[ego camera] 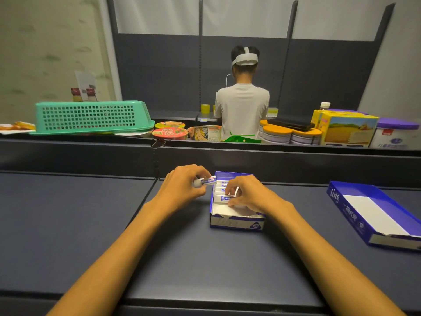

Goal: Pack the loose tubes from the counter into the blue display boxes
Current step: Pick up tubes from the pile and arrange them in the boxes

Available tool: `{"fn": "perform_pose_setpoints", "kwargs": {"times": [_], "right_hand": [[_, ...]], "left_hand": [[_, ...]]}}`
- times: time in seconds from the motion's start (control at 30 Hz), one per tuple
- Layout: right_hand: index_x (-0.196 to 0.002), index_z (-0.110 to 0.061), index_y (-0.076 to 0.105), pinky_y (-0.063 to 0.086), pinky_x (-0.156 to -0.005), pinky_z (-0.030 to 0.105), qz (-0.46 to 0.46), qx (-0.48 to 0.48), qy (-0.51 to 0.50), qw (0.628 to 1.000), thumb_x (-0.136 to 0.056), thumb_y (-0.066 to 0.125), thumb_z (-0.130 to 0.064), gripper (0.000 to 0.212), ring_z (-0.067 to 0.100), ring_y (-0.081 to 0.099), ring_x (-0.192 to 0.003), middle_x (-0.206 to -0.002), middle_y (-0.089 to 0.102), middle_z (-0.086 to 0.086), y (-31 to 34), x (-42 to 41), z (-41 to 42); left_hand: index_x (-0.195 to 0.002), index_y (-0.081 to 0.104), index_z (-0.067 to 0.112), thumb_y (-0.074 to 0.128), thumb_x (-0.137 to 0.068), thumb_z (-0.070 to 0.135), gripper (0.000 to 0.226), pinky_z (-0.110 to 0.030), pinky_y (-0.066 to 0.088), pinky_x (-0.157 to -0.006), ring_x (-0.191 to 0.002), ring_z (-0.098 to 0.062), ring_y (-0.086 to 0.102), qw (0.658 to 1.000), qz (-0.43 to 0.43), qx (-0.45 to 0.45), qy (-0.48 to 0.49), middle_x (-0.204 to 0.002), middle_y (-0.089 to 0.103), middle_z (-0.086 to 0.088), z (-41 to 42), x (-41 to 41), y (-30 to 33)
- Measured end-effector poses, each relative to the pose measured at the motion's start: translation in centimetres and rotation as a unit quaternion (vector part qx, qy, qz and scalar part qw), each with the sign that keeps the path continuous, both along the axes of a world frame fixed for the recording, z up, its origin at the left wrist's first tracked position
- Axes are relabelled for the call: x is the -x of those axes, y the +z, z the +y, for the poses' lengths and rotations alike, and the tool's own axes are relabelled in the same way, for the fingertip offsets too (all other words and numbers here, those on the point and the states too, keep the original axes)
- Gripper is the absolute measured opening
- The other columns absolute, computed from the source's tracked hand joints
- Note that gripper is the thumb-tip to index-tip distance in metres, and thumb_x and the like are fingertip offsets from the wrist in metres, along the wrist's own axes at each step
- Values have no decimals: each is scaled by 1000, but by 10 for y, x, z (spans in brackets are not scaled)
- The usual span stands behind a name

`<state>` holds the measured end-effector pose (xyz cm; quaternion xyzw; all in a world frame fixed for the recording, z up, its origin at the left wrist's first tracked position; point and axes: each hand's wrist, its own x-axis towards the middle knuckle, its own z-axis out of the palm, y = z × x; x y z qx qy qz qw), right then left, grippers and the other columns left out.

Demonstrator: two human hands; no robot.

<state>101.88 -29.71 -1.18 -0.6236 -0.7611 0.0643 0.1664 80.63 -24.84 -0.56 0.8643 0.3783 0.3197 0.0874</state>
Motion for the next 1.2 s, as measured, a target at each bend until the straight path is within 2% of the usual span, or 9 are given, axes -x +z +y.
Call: {"fn": "perform_pose_setpoints", "kwargs": {"times": [0.23, 0.33, 0.43, 0.5, 0.63, 0.77, 1.0, 1.2], "right_hand": [[-111, -19, 67, 49, -72, 17, 15, 0, -7, 1000, -82, 76, -26, 31, 10, 59, -85, -109, 67, -1, -3, -3, 0], [-112, -25, 66, 53, -76, 24, 22, -19, -18, 999, -81, 76, -34, 34, 10, 60, -87, -108, 65, -5, 2, -6, -4], [-111, -27, 64, 55, -79, 29, 41, -55, -49, 996, -85, 71, -35, 28, 10, 60, -88, -108, 62, -7, 10, -16, -10], [-112, -28, 61, 55, -82, 31, 34, -67, -62, 995, -87, 69, -34, 27, 10, 58, -90, -112, 60, -6, 10, -23, -14], [-122, -28, 56, 52, -89, 30, 14, -51, -79, 995, -88, 68, -32, 37, 11, 53, -107, -126, 53, -5, 5, -30, -19], [-125, -28, 53, 50, -88, 28, 16, -38, -86, 995, -86, 70, -31, 42, 13, 50, -117, -132, 50, -5, 1, -34, -21], [-126, -26, 52, 49, -91, 29, 20, -28, -87, 996, -87, 69, -30, 42, 15, 48, -122, -134, 49, -4, 1, -35, -22], [-125, -27, 52, 49, -92, 31, 23, -24, -92, 995, -87, 70, -30, 43, 15, 48, -122, -135, 49, -4, 2, -35, -22]], "left_hand": [[-108, 68, 22, 74, -81, 21, 27, -36, 58, -79, -92, -10, 63, 999, 3, 7, -31, -106, 69, 7, -1, -4, 0], [-107, 68, 23, 75, -81, 25, 27, -36, 57, -79, -91, -8, 62, 999, 5, 2, -40, -106, 69, 8, -5, -11, 2], [-106, 69, 25, 75, -81, 25, 25, -35, 57, -80, -90, -7, 63, 999, 10, 0, -48, -105, 70, 9, -12, -23, 6], [-105, 69, 26, 75, -82, 24, 25, -33, 56, -81, -91, -8, 63, 998, 32, 2, -51, -106, 70, 8, -17, -33, 9], [-103, 69, 27, 76, -82, 27, 22, -31, 56, -79, -94, -12, 64, 994, 96, 23, -50, -107, 70, 7, -23, -48, 8], [-103, 70, 27, 75, -82, 28, 22, -30, 53, -78, -95, -15, 63, 987, 156, 22, -32, -110, 69, 5, -23, -53, 3], [-105, 69, 25, 78, -78, 30, 29, -25, 46, -75, -101, -17, 61, 973, 232, 12, -3, -113, 68, 3, -21, -53, 2], [-106, 70, 25, 79, -77, 28, 31, -25, 45, -75, -104, -18, 58, 973, 229, 10, 10, -114, 64, 1, -18, -53, 0]]}}
